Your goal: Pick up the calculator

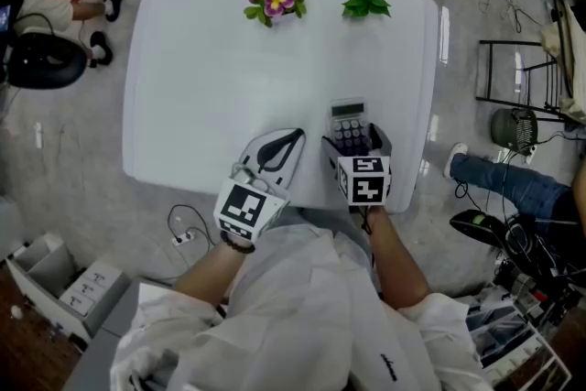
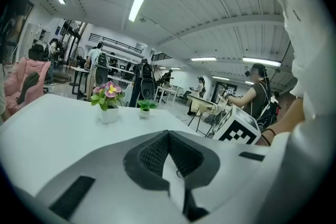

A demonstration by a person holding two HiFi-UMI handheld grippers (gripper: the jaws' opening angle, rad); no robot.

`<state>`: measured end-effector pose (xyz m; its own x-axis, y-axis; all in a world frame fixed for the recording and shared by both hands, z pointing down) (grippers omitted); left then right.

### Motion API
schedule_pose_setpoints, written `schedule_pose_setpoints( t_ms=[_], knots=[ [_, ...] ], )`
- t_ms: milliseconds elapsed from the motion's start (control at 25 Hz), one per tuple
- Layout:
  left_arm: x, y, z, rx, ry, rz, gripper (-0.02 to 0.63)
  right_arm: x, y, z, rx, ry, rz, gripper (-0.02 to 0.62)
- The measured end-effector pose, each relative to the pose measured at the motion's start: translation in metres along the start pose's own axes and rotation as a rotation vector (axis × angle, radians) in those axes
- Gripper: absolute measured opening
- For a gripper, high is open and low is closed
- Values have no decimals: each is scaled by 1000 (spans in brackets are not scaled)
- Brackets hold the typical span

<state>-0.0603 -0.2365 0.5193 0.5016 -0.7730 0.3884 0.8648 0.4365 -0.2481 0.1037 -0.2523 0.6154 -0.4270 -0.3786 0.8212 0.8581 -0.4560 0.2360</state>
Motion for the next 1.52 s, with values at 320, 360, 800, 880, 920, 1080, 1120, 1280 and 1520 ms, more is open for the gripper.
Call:
schedule_pose_setpoints(
  t_ms=[320,360,800,880,920,1080,1120,1280,1520],
  knots=[
    [-4,6,-5,16,9,3,17,-12,-1,-3,11,60,-9,497],
    [-4,6,-5,16,9,3,17,-14,-2,-7,9,81,-11,497],
    [-17,10,-40,13,92,-6,17,-79,-9,-55,5,329,-18,497],
    [-20,12,-51,18,114,-3,17,-94,-12,-68,-4,385,-13,497],
    [-21,13,-57,20,126,-2,17,-102,-13,-73,-9,413,-10,497],
    [-27,18,-78,36,181,3,17,-133,-19,-93,-25,524,-6,497],
    [-29,20,-84,42,193,6,17,-141,-20,-97,-27,553,-5,497],
    [-36,25,-105,58,244,13,17,-175,-25,-112,-42,673,3,497],
    [-47,33,-137,81,319,17,17,-221,-29,-128,-64,811,18,497]
  ],
)
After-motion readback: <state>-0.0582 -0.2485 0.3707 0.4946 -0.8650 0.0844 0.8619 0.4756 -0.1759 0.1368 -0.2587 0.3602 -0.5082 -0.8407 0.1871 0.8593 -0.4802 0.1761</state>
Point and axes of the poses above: the fingertips, and each gripper's own axes: x forward along the fingers, y to its right, z out of its underside, the point moved 6 cm from there along -x, backward along the fingers, and after that the axes turned 11 degrees about -z, right-handed, at the moved point
